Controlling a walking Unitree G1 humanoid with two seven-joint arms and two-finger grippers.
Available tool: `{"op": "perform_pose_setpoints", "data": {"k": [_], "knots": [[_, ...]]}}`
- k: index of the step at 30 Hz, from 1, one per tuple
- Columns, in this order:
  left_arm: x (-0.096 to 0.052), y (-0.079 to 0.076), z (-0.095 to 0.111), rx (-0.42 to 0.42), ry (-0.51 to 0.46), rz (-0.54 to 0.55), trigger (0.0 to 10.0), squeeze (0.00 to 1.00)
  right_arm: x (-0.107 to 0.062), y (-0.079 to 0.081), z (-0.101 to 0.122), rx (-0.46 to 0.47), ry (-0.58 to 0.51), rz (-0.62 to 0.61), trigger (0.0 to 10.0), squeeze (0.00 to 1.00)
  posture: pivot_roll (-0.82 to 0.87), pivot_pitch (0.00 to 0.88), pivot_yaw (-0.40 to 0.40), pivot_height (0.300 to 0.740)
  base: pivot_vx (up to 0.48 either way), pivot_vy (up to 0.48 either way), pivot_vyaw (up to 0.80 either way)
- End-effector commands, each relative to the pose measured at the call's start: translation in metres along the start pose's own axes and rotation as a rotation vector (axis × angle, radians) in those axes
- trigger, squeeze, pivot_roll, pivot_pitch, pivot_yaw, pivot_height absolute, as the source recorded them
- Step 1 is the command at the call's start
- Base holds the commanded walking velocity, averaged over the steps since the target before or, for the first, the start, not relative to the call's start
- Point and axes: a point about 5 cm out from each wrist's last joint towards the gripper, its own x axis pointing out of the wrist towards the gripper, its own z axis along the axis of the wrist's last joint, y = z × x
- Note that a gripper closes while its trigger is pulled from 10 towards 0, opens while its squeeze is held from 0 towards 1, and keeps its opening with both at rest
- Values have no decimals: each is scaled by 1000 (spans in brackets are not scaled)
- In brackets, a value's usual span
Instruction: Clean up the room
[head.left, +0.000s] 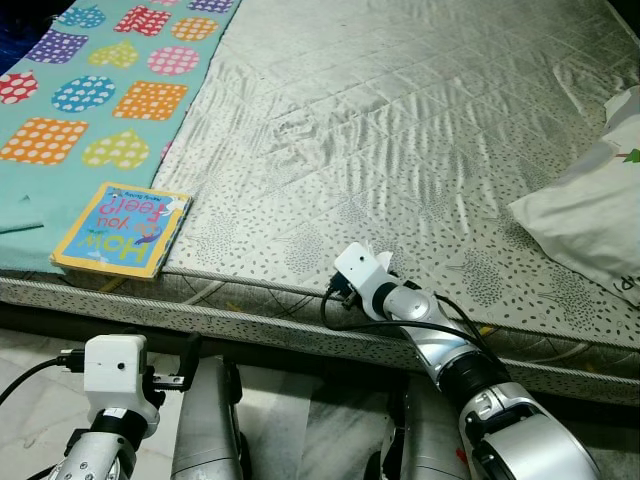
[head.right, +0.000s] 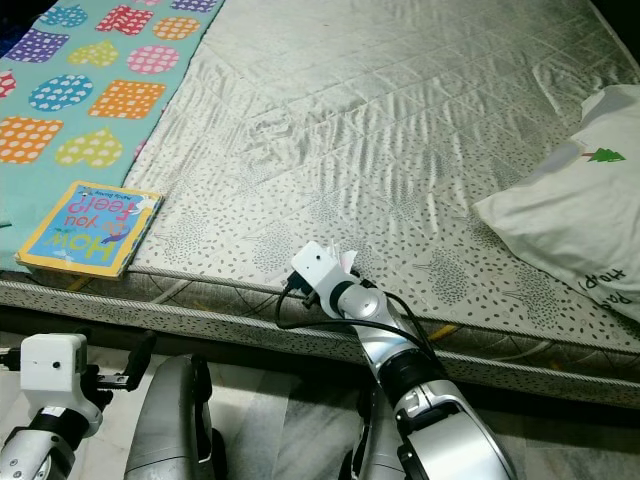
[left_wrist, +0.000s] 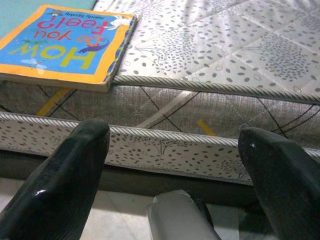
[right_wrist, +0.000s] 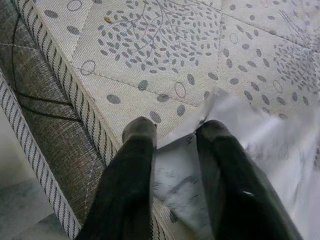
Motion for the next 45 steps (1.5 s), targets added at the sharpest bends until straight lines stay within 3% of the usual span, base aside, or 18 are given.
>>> {"op": "perform_pose_setpoints", "data": {"k": [1, 28, 32, 34, 41, 45], "knots": [[-2, 0, -1, 6, 13, 8, 10000, 0, -1, 5, -8, -1, 23, 5, 0, 0, 92, 227, -50, 533, 0, 0, 0], [5, -1, -1, 11, -2, 12, 10000, 0, -2, 4, -7, -2, -26, -18, 0, 0, 88, 190, -51, 533, 0, 0, 0], [8, 0, 1, 7, -27, 30, 10000, 0, -6, -5, -6, 102, -83, -76, 0, 0, 83, 151, -55, 533, 0, 0, 0], [13, -1, 3, 7, -48, 43, 10000, 0, -14, -15, -5, 215, -145, -134, 0, 0, 75, 119, -61, 533, 0, 0, 0], [23, 5, 5, 8, -74, 89, 10000, 0, -33, -24, -11, 219, -208, -212, 0, 0, 39, 67, -55, 533, 0, 0, 0], [35, 1, 6, -4, -99, 94, 10000, 0, -50, -25, -19, 303, -248, -254, 0, 0, 15, 23, -53, 533, 0, 0, 0]]}}
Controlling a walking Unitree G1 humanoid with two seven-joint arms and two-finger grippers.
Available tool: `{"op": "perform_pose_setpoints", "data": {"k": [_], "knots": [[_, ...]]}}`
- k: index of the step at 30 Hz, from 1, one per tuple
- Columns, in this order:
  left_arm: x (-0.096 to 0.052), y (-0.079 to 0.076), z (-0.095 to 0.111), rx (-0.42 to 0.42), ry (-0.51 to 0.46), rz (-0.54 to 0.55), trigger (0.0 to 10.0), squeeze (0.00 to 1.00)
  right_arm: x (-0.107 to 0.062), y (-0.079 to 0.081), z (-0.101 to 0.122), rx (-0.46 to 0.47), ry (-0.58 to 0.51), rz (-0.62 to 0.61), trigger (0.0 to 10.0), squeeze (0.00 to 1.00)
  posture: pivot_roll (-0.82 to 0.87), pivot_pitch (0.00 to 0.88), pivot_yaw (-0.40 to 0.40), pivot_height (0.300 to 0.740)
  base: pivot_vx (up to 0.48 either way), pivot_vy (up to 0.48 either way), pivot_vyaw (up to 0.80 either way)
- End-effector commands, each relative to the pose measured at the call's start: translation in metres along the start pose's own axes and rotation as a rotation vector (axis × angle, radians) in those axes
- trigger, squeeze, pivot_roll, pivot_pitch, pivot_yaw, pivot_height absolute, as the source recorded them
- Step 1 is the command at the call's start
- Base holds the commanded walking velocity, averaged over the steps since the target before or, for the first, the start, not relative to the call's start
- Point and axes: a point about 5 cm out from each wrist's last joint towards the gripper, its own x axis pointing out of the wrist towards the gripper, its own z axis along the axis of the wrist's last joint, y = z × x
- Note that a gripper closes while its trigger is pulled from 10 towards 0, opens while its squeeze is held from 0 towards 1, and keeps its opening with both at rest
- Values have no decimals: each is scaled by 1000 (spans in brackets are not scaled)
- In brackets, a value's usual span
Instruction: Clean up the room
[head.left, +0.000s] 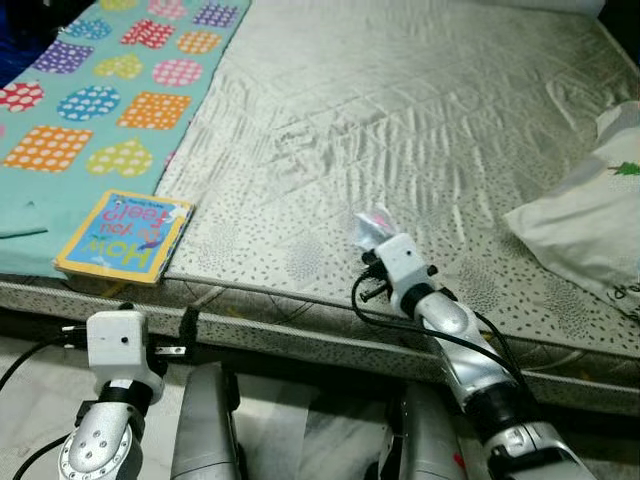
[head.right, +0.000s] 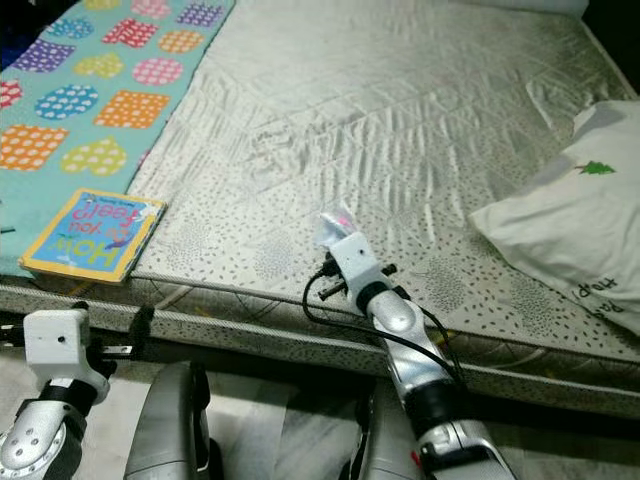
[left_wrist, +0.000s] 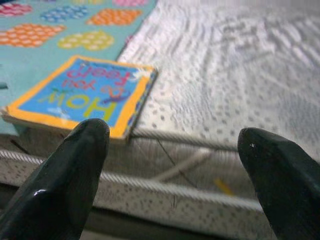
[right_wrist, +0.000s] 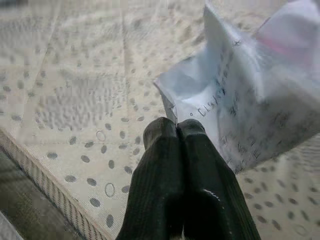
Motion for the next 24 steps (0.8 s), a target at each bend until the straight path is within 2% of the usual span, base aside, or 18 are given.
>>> {"op": "perform_pose_setpoints", "data": {"k": [1, 2, 3, 4, 5, 6, 10, 16, 19, 24], "knots": [[3, -2, -2, 2, -4, 14, 10000, 0, -6, -6, 4, 38, -24, -31, 0, 0, 15, 23, -53, 533, 0, 0, 0], [3, -2, -2, 2, -4, 14, 10000, 0, -6, -6, 4, 38, -24, -31, 0, 0, 15, 23, -53, 533, 0, 0, 0], [7, -5, -2, -2, -13, 17, 10000, 0, -11, -7, 5, 71, -36, -57, 1647, 0, 0, 0, -54, 533, 0, 0, 0], [9, -6, -2, -3, -17, 18, 10000, 0, -14, -6, 6, 101, -44, -66, 9608, 0, -4, 0, -55, 533, 0, 0, 0], [9, -6, -2, -3, -17, 18, 10000, 0, -14, -6, 6, 101, -44, -66, 9608, 0, -4, 0, -55, 533, 0, 0, 0], [11, -6, -3, -12, -24, 23, 10000, 0, -22, -5, 7, 165, -65, -80, 10000, 0, -10, 0, -55, 533, 0, 0, 0], [16, -4, -5, -24, -33, 32, 10000, 0, -35, -6, 11, 261, -122, -140, 10000, 0, -28, 0, -48, 533, 0, 0, 0], [23, -6, -4, -25, -52, 19, 10000, 0, -38, -5, 15, 281, -140, -158, 10000, 0, -34, 0, -33, 533, 0, 0, 0], [26, -7, -2, -20, -65, 7, 10000, 0, -35, -6, 24, 284, -174, -158, 10000, 0, -31, 0, -28, 533, 0, 0, 0], [26, -6, -3, -19, -70, 9, 10000, 0, -33, -7, 32, 290, -199, -134, 10000, 0, -29, 0, -33, 567, 0, 0, 0]]}}
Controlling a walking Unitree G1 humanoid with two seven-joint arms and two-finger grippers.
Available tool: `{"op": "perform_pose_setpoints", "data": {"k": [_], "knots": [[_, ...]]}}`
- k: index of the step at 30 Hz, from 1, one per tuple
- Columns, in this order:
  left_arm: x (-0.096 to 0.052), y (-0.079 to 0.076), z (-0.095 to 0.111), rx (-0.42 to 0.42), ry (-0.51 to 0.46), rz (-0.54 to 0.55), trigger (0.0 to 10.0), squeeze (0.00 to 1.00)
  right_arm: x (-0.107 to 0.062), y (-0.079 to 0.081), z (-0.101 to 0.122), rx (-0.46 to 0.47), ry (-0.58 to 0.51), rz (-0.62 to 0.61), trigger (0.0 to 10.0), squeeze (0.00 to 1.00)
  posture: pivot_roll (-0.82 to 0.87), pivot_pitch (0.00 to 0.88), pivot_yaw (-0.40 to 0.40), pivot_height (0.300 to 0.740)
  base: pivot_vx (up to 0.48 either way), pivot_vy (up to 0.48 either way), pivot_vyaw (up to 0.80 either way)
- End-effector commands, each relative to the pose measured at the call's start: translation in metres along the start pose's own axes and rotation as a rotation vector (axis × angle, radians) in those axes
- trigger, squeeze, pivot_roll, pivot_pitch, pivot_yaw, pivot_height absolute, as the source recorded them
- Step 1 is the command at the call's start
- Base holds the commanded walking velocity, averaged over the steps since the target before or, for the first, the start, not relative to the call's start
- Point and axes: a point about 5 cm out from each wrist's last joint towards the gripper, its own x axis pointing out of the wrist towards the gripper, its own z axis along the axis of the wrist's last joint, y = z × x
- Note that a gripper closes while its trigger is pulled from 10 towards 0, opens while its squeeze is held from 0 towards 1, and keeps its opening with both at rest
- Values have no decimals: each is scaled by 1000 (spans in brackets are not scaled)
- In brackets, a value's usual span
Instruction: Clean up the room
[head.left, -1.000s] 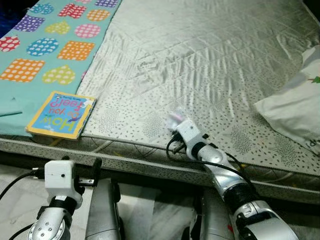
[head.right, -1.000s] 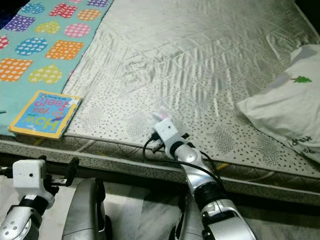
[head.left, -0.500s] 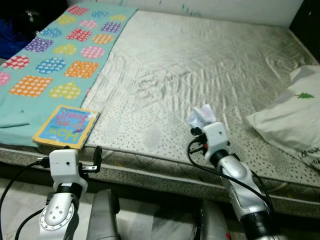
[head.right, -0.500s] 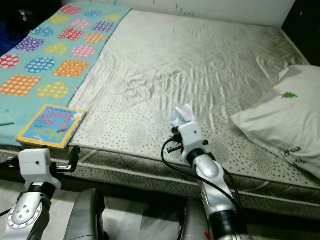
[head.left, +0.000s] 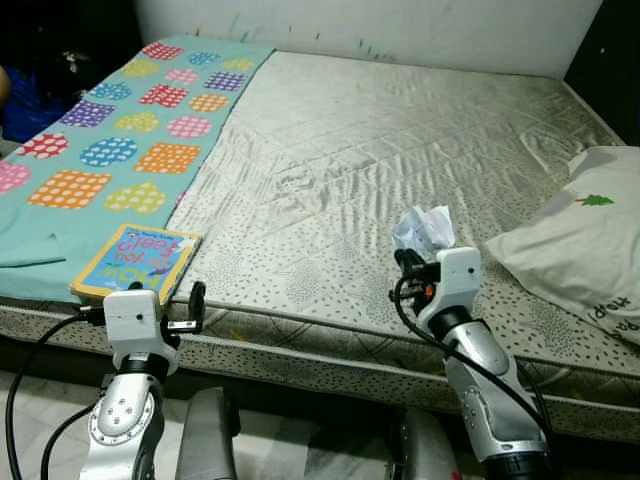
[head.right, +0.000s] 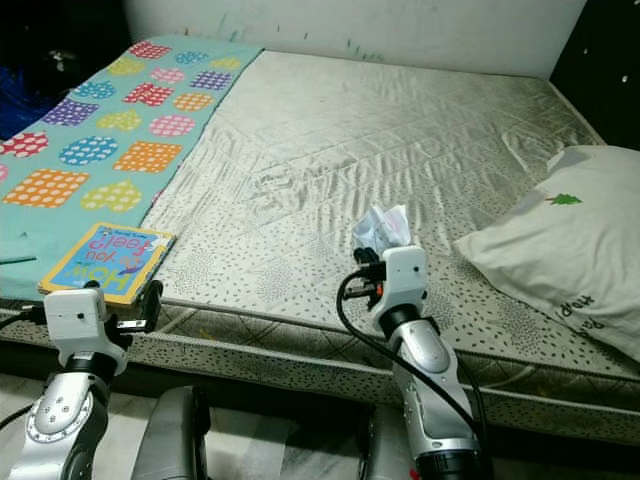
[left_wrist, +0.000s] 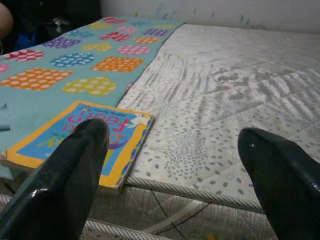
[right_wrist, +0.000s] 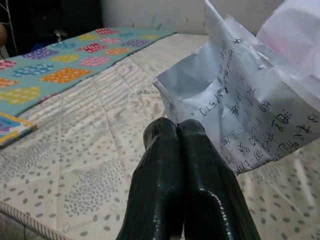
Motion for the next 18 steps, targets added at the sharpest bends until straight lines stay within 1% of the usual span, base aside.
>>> {"op": "perform_pose_setpoints", "data": {"k": [1, 3, 8, 9, 11, 18], "knots": [[1, -1, 1, 3, -7, -11, 10000, 0, 3, -1, 13, 2, -37, 6, 10000, 0, -29, 0, -33, 572, 0, 0, 0], [1, -1, 0, 2, -6, -11, 10000, 0, 3, 0, 14, -4, -40, 14, 10000, 0, -29, 0, -33, 577, 0, 0, 0], [0, 0, -2, -2, -3, -6, 10000, 0, 4, 3, 14, 2, -40, 26, 10000, 0, -28, 0, -37, 612, 0, 0, 0], [0, 0, -2, -2, -3, -6, 10000, 0, 4, 3, 14, 2, -40, 26, 10000, 0, -28, 0, -37, 612, 0, 0, 0], [-1, 0, -3, -4, 0, -5, 10000, 0, 4, 5, 15, 0, -43, 31, 10000, 0, -29, 0, -37, 631, 0, 0, 0], [-1, -1, -4, -11, 4, -8, 10000, 0, 4, 4, 16, -3, -41, 31, 10000, 0, -35, 0, -37, 680, 0, 0, 0]]}}
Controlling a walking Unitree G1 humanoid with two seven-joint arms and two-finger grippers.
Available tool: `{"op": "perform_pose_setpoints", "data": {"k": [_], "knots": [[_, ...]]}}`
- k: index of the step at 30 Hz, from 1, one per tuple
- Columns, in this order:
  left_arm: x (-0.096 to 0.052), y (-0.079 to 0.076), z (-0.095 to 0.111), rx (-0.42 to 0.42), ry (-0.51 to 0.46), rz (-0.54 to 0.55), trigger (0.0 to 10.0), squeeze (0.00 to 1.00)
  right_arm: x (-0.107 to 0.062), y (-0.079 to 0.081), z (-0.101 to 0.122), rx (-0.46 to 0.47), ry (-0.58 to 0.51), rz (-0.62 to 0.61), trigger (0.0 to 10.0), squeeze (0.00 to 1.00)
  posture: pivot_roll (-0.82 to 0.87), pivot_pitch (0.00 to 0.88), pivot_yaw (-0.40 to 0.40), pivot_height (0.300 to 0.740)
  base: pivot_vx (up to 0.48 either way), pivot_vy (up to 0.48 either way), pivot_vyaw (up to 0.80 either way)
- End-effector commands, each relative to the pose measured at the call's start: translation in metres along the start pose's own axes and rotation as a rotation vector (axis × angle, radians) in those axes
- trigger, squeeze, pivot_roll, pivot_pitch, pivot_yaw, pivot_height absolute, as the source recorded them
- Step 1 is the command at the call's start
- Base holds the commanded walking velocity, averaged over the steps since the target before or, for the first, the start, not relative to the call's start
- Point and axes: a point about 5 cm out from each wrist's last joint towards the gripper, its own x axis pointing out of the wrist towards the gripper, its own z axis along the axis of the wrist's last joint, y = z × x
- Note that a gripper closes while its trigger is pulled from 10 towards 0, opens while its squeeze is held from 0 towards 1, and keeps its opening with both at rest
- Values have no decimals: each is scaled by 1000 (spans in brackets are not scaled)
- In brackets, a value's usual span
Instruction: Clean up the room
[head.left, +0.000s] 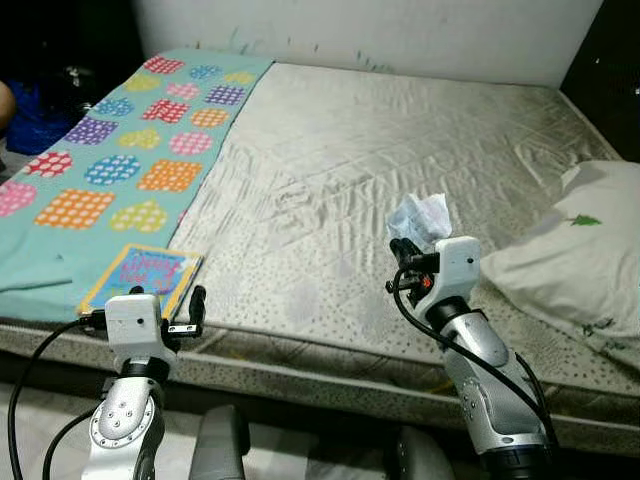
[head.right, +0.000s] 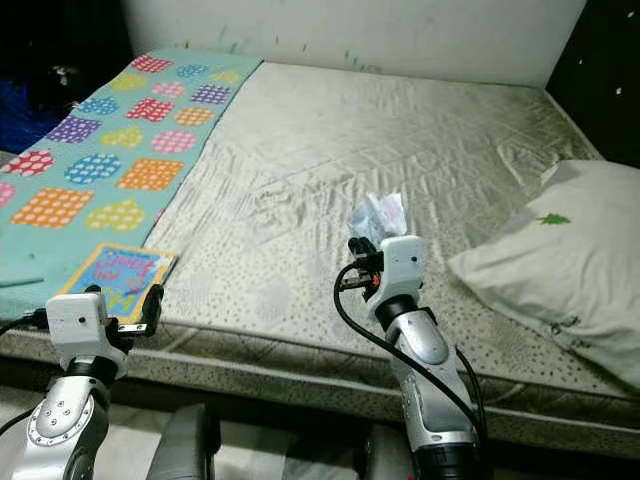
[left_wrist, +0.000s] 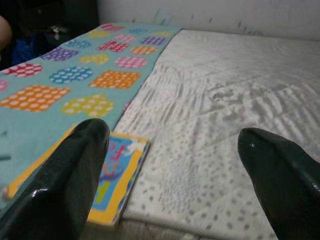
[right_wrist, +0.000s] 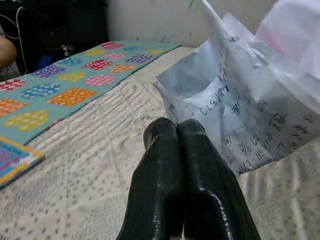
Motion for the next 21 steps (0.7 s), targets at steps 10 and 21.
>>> {"op": "perform_pose_setpoints", "data": {"k": [10, 21], "knots": [[0, 0, -2, -2, 10, 6, 10000, 0, 4, -1, 12, -4, -32, 0, 10000, 0, -31, 0, -38, 734, 0, 0, 0], [1, 3, -5, -5, 35, 27, 10000, 0, 2, -3, 8, -8, -18, -8, 10000, 0, -31, 0, -37, 740, 0, 0, 0]]}}
